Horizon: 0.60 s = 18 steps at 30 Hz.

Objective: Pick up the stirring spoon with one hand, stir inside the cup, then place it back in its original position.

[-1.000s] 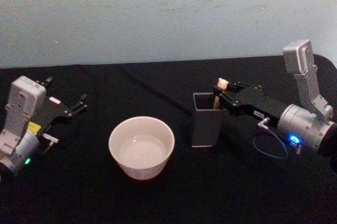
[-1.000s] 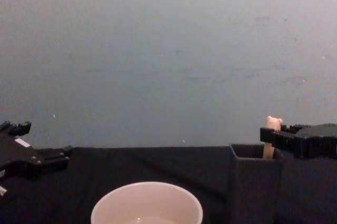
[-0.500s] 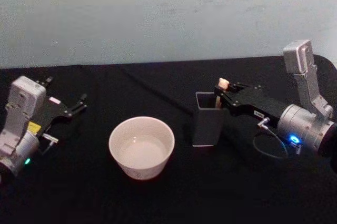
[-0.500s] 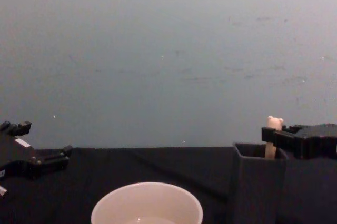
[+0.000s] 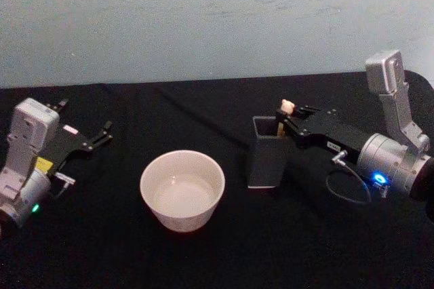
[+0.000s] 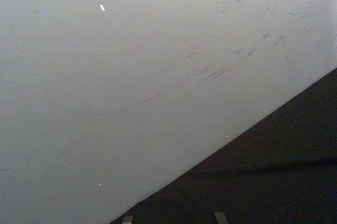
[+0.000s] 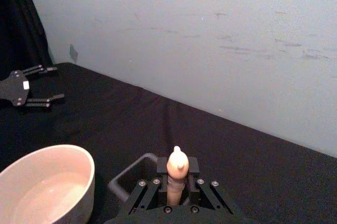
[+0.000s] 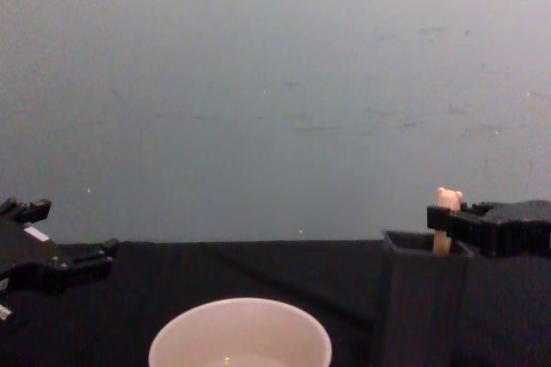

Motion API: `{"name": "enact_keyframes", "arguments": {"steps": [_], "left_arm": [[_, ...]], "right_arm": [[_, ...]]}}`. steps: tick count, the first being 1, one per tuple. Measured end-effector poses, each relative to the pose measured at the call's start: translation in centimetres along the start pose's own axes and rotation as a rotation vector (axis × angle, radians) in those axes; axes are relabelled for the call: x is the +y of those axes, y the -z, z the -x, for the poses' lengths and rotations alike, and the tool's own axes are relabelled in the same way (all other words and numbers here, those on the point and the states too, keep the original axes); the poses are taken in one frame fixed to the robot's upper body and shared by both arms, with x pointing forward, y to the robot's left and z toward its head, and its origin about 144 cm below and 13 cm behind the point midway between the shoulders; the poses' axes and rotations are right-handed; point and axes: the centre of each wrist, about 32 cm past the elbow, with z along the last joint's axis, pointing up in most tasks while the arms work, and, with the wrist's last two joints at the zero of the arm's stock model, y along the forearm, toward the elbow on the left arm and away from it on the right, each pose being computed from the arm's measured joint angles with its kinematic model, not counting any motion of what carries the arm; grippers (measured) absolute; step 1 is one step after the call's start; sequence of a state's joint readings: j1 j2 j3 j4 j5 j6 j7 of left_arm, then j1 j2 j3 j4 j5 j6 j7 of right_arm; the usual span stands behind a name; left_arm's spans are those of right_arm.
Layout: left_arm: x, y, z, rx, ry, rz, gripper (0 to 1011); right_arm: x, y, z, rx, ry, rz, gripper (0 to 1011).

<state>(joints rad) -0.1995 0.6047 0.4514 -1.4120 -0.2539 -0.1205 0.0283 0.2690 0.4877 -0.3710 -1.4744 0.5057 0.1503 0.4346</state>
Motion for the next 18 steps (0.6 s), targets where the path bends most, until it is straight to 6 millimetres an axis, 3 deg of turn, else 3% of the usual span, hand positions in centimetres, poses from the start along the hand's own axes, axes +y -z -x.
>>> {"name": "enact_keyframes", "arguments": {"steps": [18], "left_arm": [[0.0,0.0,0.0,0.0,0.0,0.0,1001]], "right_arm": [[-0.6,-2.7,0.0,0.037,-0.022,-0.038,211]]}}
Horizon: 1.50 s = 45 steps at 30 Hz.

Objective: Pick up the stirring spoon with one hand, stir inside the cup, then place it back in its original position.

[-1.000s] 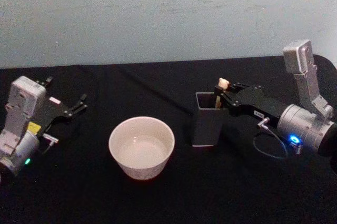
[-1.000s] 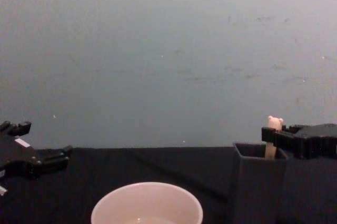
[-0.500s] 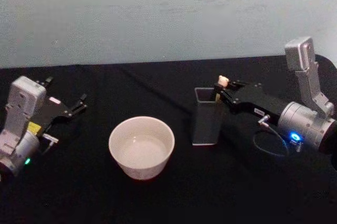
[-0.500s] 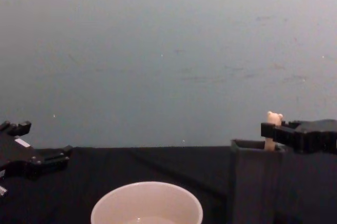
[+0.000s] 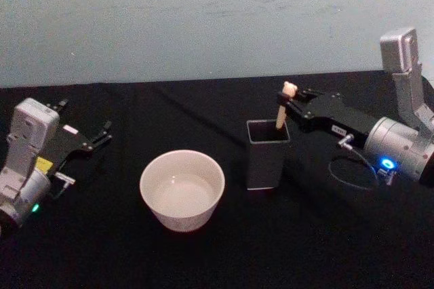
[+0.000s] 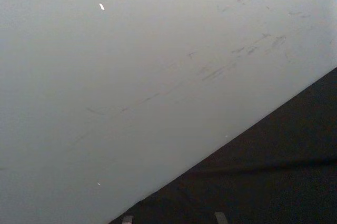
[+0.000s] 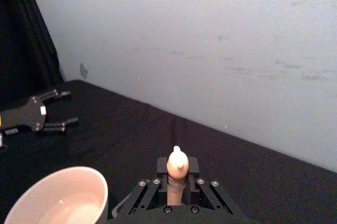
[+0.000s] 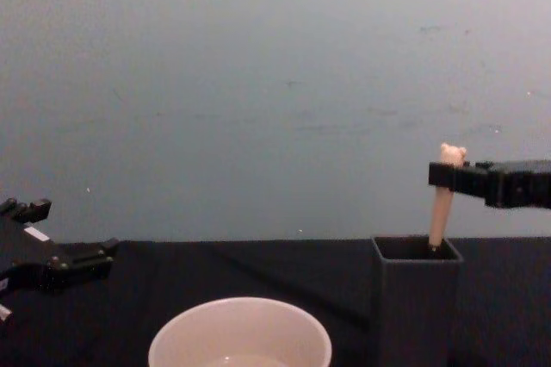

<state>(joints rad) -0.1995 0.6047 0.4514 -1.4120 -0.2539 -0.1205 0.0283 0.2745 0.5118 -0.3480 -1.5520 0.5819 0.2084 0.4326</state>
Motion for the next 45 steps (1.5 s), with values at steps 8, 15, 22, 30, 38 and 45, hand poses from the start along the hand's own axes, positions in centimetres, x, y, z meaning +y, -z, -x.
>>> {"name": "enact_keyframes", "arguments": {"steps": [8,15,22,30,38,45], "left_arm": [[0.0,0.0,0.0,0.0,0.0,0.0,1001],[0.0,0.0,0.0,0.0,0.0,0.0,1001],[0.0,0.0,0.0,0.0,0.0,0.0,1001],[0.0,0.0,0.0,0.0,0.0,0.0,1001],[0.0,0.0,0.0,0.0,0.0,0.0,1001],[0.0,0.0,0.0,0.0,0.0,0.0,1001]], "right_arm": [[-0.4,-1.4,-0.1,0.007,-0.003,-0.045,211],[-0.3,-2.6,-0.2,0.009,-0.009,-0.091,211],[-0.1,-3.7,-0.1,0.01,-0.018,-0.14,211],[0.4,-4.8,0.1,0.014,-0.041,-0.198,211],[1.3,-5.2,0.7,0.021,-0.068,-0.219,211],[2.4,-5.1,1.4,0.034,-0.106,-0.213,211]]}}
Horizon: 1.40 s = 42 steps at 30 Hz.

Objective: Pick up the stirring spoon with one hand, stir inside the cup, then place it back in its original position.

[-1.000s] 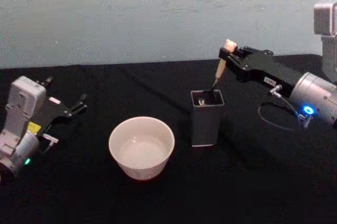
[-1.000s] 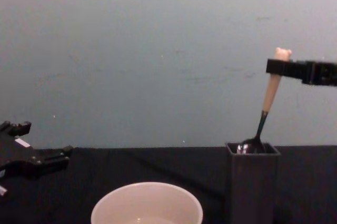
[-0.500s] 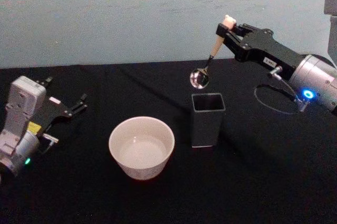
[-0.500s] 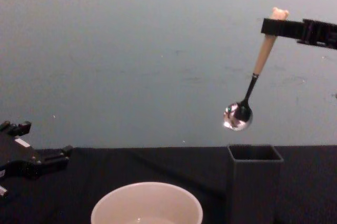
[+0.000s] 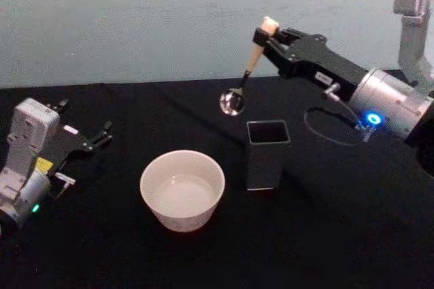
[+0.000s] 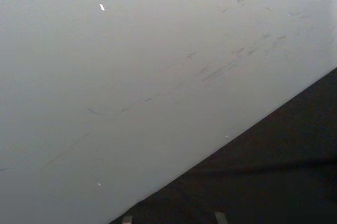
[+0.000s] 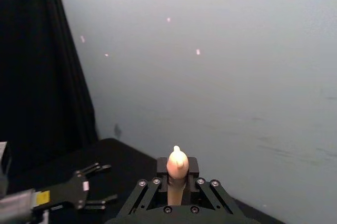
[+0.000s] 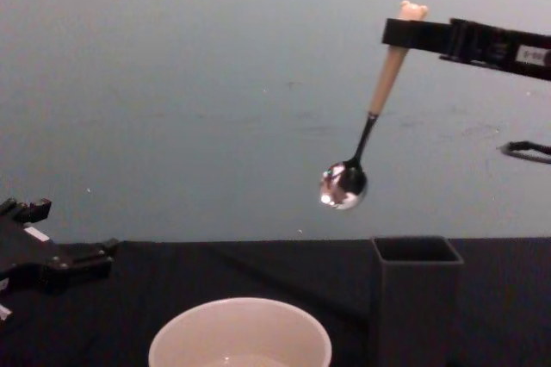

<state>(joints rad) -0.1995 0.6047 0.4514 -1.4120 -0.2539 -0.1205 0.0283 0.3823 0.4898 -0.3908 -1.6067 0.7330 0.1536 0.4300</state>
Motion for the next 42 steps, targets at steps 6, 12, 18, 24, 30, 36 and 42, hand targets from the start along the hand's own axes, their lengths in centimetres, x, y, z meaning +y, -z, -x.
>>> {"name": "enact_keyframes", "arguments": {"steps": [6,12,18,24,30,36,42], "left_arm": [[0.0,0.0,0.0,0.0,0.0,0.0,1001],[0.0,0.0,0.0,0.0,0.0,0.0,1001],[0.0,0.0,0.0,0.0,0.0,0.0,1001],[0.0,0.0,0.0,0.0,0.0,0.0,1001],[0.0,0.0,0.0,0.0,0.0,0.0,1001],[0.0,0.0,0.0,0.0,0.0,0.0,1001],[0.0,0.0,0.0,0.0,0.0,0.0,1001]], "right_arm": [[0.9,0.4,0.7,0.015,-0.044,0.01,210],[1.7,1.0,1.3,0.02,-0.091,0.022,211],[2.2,1.7,1.9,0.007,-0.134,0.044,211],[2.2,2.5,2.3,-0.015,-0.171,0.065,210],[2.1,3.6,2.7,-0.049,-0.211,0.093,211],[2.0,4.6,2.8,-0.075,-0.228,0.126,211],[1.9,5.5,2.9,-0.088,-0.243,0.164,211]]}}
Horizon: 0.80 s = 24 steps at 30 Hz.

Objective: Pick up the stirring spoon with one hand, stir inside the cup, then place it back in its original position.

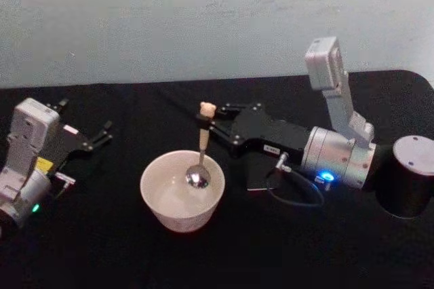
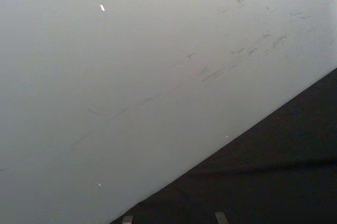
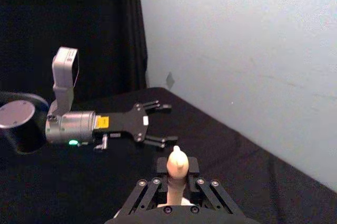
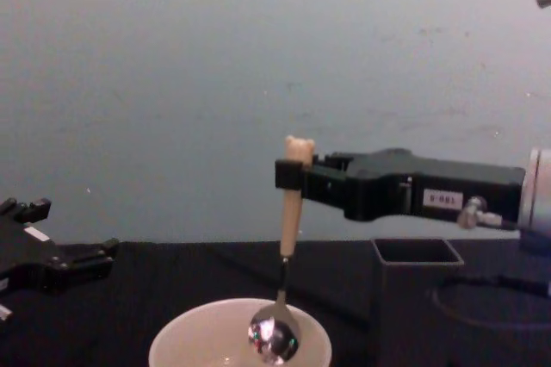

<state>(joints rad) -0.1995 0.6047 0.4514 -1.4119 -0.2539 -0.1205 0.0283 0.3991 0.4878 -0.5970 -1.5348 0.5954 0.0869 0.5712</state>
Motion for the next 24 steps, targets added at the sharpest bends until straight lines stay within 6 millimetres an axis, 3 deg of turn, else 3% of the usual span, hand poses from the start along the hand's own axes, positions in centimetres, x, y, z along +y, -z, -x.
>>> {"name": "enact_keyframes", "arguments": {"steps": [24], "left_arm": [[0.0,0.0,0.0,0.0,0.0,0.0,1001]], "right_arm": [[1.4,1.6,1.7,-0.036,-0.083,0.071,211]]}}
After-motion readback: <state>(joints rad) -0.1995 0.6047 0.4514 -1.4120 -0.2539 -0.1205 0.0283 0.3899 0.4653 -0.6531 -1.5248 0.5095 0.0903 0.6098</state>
